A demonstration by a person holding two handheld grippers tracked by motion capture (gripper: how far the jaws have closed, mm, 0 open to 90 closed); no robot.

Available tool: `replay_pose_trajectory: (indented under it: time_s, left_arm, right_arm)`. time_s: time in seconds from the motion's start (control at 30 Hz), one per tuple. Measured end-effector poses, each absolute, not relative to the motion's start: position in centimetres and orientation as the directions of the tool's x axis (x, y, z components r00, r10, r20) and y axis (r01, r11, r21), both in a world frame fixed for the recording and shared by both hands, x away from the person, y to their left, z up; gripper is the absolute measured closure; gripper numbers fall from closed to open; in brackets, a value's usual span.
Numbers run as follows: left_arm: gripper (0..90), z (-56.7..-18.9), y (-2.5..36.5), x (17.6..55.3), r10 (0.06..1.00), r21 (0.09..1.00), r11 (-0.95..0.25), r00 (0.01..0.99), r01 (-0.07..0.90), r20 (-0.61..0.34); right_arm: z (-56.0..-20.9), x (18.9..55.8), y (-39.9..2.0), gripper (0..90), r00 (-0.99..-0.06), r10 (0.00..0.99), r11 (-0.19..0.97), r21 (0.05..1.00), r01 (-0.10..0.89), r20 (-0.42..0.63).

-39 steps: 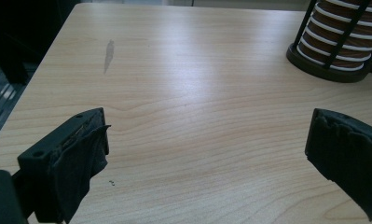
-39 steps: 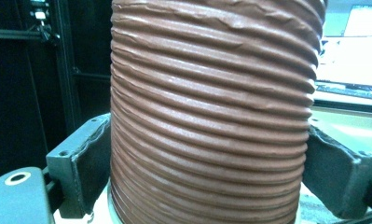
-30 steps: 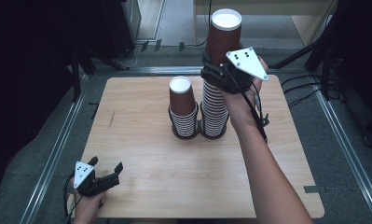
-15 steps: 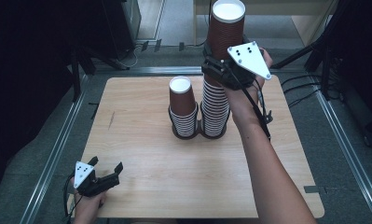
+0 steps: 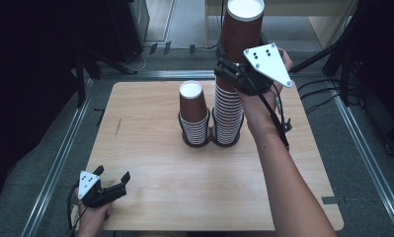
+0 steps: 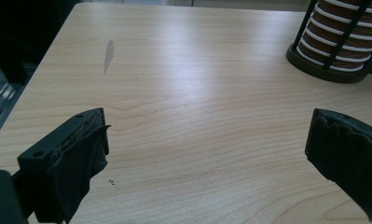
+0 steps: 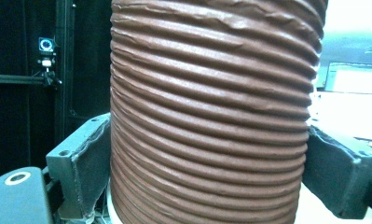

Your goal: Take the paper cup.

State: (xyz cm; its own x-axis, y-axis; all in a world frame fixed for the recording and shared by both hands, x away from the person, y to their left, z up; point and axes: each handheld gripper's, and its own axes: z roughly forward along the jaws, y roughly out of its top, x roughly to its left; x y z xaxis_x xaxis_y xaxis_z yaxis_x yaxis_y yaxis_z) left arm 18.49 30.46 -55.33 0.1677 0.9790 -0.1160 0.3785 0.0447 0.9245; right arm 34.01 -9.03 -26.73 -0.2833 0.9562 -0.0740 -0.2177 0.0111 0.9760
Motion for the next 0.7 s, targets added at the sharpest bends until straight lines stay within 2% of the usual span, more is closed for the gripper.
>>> replay_pose_trajectory:
  time_s: [0.7]
  left_arm:
    - [0.0, -55.3, 30.4, 18.5, 0.979, 0.924, 0.043, 0.167, 0.379, -0.114]
  right_arm:
    - [-26.8, 31.3, -10.1, 11.2, -0.284, 0.955, 0.020, 0.972, -0.235, -0.088]
